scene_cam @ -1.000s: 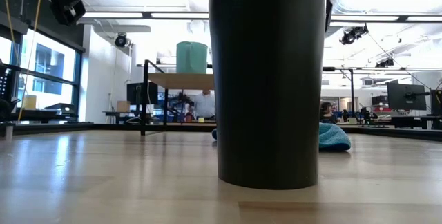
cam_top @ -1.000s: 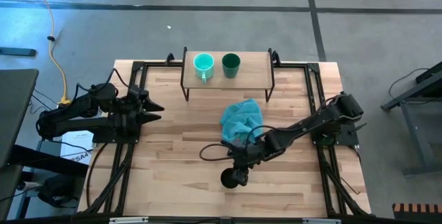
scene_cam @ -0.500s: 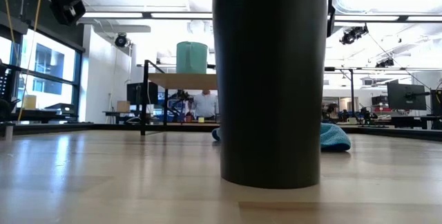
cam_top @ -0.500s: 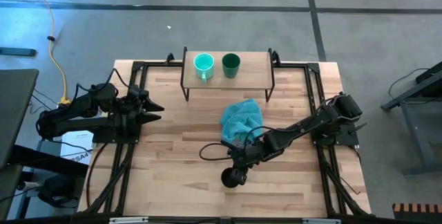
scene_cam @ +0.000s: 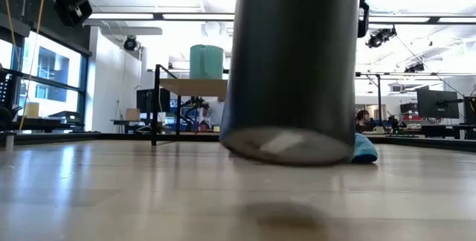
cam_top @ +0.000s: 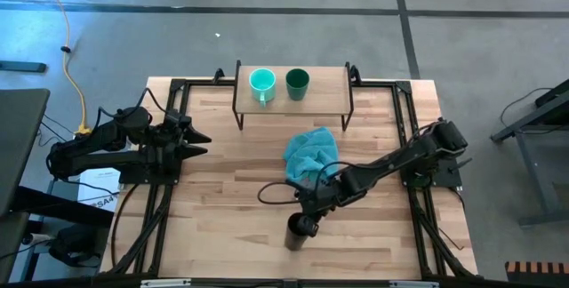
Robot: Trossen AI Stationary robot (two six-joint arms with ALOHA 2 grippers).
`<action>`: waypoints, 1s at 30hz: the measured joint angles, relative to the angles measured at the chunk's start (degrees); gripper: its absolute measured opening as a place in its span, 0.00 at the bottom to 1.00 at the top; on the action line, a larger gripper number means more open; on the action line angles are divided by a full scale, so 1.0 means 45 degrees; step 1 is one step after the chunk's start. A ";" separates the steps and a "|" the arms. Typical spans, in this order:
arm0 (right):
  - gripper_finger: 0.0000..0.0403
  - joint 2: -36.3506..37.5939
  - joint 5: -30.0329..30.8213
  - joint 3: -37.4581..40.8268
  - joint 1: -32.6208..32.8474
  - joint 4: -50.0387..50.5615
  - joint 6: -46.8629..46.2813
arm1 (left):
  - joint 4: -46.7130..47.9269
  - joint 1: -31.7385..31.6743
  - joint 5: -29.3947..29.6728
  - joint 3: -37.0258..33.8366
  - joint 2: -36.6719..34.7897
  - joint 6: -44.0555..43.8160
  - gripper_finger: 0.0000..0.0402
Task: Stack small to large cups/mugs on shelf
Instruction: Put the black cup on the shelf
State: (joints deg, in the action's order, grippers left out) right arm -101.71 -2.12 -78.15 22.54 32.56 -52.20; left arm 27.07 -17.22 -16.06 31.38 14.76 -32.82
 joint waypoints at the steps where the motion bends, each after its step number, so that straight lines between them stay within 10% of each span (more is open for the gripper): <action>1: 0.00 0.0088 -0.0021 0.0000 -0.0009 0.0019 -0.0068 | 0.0000 0.0001 0.0002 0.0000 0.0000 -0.0006 0.59; 30: 0.00 0.4232 -0.0298 0.0000 -0.2257 0.2308 0.0816 | -0.0102 -0.0003 0.0143 0.0000 0.0000 -0.0097 0.59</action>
State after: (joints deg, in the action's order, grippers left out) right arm -82.67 -3.46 -78.15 12.38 42.95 -48.53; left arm 26.61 -17.23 -15.42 31.38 14.76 -33.26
